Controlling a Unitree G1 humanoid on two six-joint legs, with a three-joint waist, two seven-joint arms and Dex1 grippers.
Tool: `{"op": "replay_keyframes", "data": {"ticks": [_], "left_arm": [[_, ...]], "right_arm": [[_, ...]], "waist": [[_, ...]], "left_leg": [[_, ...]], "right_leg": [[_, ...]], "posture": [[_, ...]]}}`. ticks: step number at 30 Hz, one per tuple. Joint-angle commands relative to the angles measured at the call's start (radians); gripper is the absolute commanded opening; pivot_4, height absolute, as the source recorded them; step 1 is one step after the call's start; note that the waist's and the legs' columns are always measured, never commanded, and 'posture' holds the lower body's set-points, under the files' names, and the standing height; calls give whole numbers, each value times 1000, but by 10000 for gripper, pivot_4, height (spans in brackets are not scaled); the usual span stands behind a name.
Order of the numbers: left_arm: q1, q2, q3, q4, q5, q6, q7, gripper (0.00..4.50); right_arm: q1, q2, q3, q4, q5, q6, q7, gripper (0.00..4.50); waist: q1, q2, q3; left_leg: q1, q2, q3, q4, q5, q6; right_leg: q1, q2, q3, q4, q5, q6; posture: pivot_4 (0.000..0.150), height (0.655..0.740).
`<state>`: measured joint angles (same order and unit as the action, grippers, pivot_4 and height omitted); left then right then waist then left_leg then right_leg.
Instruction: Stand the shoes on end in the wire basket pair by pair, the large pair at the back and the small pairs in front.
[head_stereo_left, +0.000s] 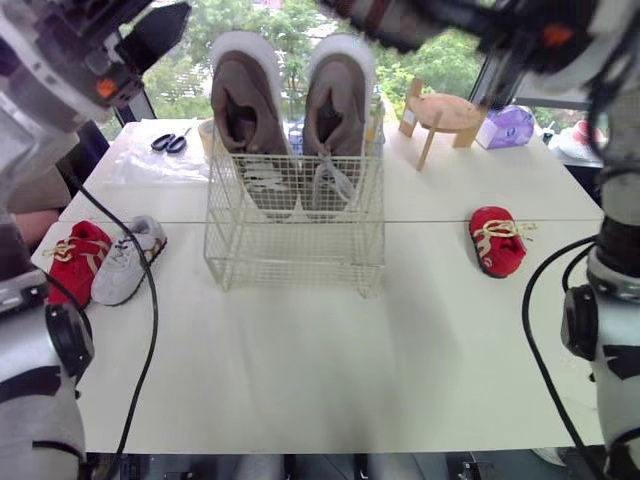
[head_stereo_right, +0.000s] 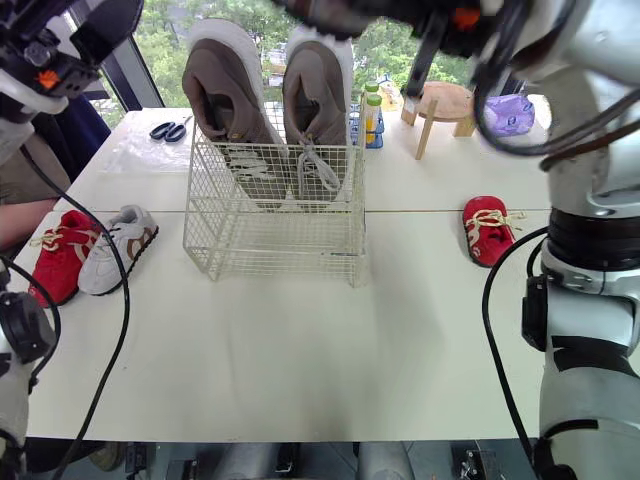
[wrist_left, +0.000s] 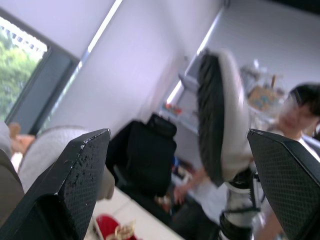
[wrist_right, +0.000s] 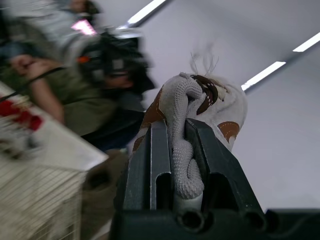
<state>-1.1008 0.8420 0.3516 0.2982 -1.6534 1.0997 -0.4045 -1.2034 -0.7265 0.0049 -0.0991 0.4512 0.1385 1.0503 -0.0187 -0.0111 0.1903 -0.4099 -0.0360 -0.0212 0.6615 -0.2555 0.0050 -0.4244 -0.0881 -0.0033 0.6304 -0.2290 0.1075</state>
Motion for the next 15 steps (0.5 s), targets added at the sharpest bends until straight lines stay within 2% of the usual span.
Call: {"op": "replay_keyframes", "data": {"ticks": [1, 8, 11, 15], "left_arm": [[-67, 13, -17, -17, 22, 71, -34, 45000], [-146, 21, -68, 34, 123, 179, -166, 45000], [-156, 35, -87, 67, 197, 207, -256, 36731], [-166, 35, -75, 102, 257, 219, -322, 17637]], "right_arm": [[-38, 29, 16, 32, -28, -107, 70, 31], [-40, 80, 55, 94, -80, -226, 141, 31], [-40, 92, 56, 98, -89, -242, 149, 0], [-30, 96, 52, 92, -93, -244, 152, 0]], "waist": [[1, 0, 0], [3, -1, 0], [2, 0, 1], [1, 0, 1]], "left_leg": [[0, 0, 0, 0, 0, 0], [0, 0, 0, 0, 1, -2], [0, 0, 0, 0, 1, -2], [0, 0, 0, -1, 1, -3]], "right_leg": [[0, 0, 0, 0, 0, 0], [-1, 0, 0, 0, 0, 0], [-1, 0, 0, 0, 0, 0], [-1, 0, 0, 1, 0, 0]], "posture": [[1500, 7400], [1500, 7400], [1500, 7400], [1500, 7400]]}}
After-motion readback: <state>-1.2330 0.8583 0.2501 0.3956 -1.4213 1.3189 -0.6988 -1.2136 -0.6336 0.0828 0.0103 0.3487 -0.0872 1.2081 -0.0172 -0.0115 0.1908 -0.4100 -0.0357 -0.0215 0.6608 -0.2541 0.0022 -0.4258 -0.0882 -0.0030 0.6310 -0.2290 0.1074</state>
